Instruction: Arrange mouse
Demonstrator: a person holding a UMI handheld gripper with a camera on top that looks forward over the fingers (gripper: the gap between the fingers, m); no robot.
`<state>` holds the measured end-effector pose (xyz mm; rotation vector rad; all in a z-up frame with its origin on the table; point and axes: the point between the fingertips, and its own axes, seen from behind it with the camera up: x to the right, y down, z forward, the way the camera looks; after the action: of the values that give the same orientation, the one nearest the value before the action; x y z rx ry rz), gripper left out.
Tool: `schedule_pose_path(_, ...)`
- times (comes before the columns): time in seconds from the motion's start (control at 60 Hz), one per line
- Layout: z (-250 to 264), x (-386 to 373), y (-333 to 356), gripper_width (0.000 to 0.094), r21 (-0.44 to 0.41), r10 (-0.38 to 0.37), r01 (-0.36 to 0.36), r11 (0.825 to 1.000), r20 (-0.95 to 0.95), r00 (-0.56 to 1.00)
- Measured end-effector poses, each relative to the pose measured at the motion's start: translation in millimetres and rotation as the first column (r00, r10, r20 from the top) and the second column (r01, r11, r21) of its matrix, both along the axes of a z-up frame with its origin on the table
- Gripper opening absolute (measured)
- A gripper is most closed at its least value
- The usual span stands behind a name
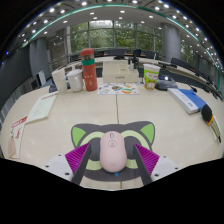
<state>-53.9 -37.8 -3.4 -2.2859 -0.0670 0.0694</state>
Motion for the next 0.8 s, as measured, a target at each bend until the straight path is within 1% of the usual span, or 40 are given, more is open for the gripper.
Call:
schedule_pose_path(0.05, 10.6, 0.2, -8.2, 0.0854, 0.002, -0.009, 0.009, 1.0, 0.002, 1.0)
schedule_pose_path(0.233, 76.9, -4.2, -57.0, 0.0853, 0.07, -0.028, 0.023, 0.997, 0.064, 0.998)
schedule_pose_path(0.333, 112.7, -14.3, -101.0, 0.0853, 0.092, -0.054, 0.048, 0.995, 0.06, 0.997)
schedule_pose_path(0.45, 145.7, -27.7, -159.1, 0.0853, 0.117, -0.066, 0.057, 0.992, 0.073, 0.995)
schedule_pose_path(0.533, 163.2, -34.2, -200.3, 0.0856, 0.136, -0.072, 0.058, 0.989, 0.101, 0.992)
schedule_pose_path(0.65, 179.8, -44.2, -251.1, 0.0854, 0.141, -0.077, 0.06, 0.988, 0.119, 0.99)
schedule_pose_path(0.8, 192.4, -52.9, -292.1, 0.0853, 0.153, -0.085, 0.067, 0.986, 0.114, 0.99)
